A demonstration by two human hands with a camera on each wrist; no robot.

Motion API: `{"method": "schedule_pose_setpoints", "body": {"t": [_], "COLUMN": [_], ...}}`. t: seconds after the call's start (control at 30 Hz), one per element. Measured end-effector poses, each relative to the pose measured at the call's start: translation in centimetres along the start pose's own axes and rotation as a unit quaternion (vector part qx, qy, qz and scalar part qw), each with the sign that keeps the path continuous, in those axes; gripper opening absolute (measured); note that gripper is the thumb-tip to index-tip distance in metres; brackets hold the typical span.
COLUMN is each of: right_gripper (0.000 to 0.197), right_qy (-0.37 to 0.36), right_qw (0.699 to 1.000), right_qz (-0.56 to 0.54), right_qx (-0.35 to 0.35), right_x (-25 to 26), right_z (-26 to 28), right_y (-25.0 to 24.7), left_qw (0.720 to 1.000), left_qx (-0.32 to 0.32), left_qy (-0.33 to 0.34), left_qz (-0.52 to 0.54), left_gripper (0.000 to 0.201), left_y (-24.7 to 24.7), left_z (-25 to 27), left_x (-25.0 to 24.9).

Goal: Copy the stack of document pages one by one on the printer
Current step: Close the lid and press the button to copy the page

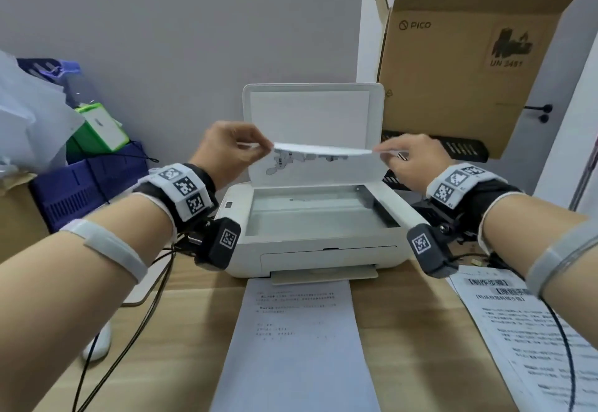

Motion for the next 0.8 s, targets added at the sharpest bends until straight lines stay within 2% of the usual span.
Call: {"method": "schedule_pose_setpoints", "body": {"t": [0.1,0.27,0.4,0.53,0.63,0.73,0.8], "right_gripper": [0.025,0.023,0.029,0.032,0.031,0.028,0.026], "right_qy": [0.025,0.081,0.09,0.089,0.078,0.06,0.045], "right_qw": [0.995,0.986,0.971,0.973,0.978,0.986,0.989], "right_qz": [0.037,0.068,0.104,0.088,0.083,0.054,0.035], "right_qx": [0.093,0.132,0.195,0.192,0.177,0.146,0.133], "right_x": [-1.4,-3.4,-4.4,-4.9,-5.5,-6.2,-6.6], "right_z": [1.0,2.6,3.5,4.1,4.7,5.5,6.0], "right_y": [2.3,5.9,7.6,8.0,8.2,8.2,8.2], "left_qw": [0.996,0.974,0.948,0.926,0.921,0.916,0.913], "left_qx": [0.052,0.155,0.226,0.279,0.284,0.282,0.28], "left_qy": [-0.048,-0.084,-0.133,-0.169,-0.182,-0.191,-0.194], "left_qz": [-0.051,-0.139,-0.18,-0.191,-0.195,-0.211,-0.226], "left_gripper": [0.005,0.01,0.018,0.015,0.032,0.021,0.024], "left_y": [1.5,3.7,4.8,5.3,5.2,5.1,5.1], "left_z": [1.6,3.7,4.6,5.3,5.4,5.6,5.7], "left_x": [2.1,4.3,4.6,5.1,5.5,5.0,4.9]}}
Point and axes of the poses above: each hand's wrist, its own z-axis away from the middle knuckle, its own y-axis out of the palm, x = y × z, the point moved 1 cm from there along -z, towards the middle knuckle, and after that the axes turned 2 degrees about x, right-handed, at the moved point
